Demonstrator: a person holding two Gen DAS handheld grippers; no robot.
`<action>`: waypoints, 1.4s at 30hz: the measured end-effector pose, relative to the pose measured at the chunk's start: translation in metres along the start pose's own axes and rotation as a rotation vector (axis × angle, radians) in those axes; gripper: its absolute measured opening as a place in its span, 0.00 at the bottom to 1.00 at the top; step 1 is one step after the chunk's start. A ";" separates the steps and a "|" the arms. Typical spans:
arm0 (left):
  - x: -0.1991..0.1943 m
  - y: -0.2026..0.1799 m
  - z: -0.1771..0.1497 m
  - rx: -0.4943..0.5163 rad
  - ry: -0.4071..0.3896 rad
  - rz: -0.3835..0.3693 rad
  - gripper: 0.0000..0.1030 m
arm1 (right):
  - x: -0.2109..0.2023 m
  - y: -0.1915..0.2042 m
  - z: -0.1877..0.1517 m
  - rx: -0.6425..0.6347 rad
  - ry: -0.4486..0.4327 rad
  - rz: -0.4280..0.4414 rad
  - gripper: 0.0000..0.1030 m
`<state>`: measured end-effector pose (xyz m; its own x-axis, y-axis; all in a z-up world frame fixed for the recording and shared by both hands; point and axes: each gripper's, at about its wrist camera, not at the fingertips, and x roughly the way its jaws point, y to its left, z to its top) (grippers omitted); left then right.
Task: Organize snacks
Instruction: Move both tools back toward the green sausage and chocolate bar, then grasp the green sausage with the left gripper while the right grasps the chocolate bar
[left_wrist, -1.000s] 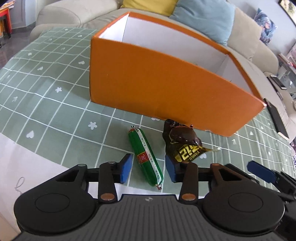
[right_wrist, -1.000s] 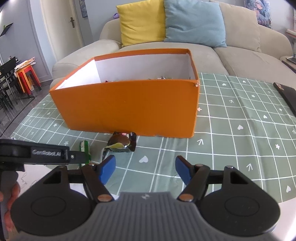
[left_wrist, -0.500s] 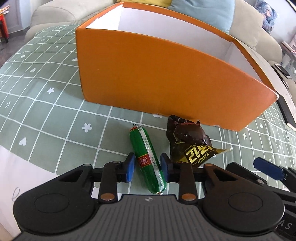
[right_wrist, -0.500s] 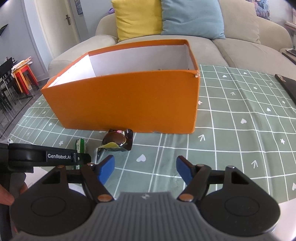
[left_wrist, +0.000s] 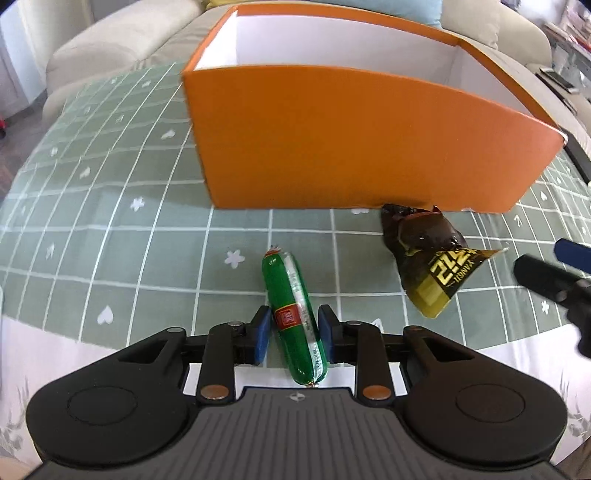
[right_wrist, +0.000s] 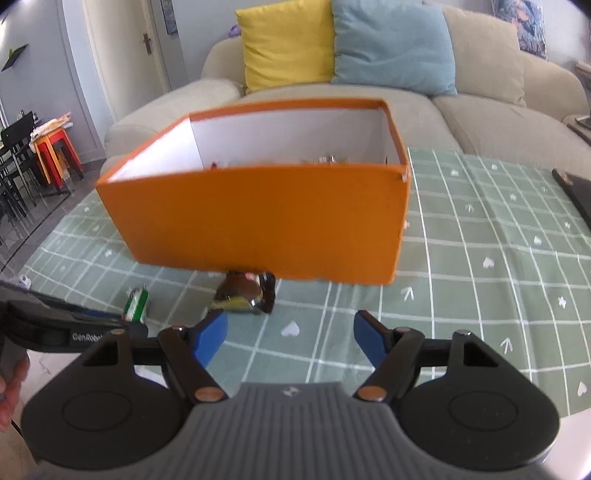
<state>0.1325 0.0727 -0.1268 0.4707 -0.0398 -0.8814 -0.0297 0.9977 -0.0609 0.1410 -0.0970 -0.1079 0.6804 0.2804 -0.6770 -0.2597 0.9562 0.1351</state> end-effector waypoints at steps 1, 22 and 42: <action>0.001 0.003 -0.001 -0.012 0.000 -0.006 0.33 | -0.002 0.001 0.002 -0.005 -0.012 0.003 0.71; 0.001 0.009 -0.004 -0.028 -0.058 -0.058 0.48 | 0.092 0.046 0.060 -0.101 0.314 0.020 0.58; 0.001 0.006 -0.004 0.005 -0.082 -0.046 0.49 | 0.101 0.056 0.041 -0.151 0.360 -0.003 0.49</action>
<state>0.1289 0.0784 -0.1301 0.5423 -0.0809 -0.8363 -0.0025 0.9952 -0.0978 0.2227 -0.0115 -0.1388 0.4046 0.2046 -0.8913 -0.3743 0.9263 0.0428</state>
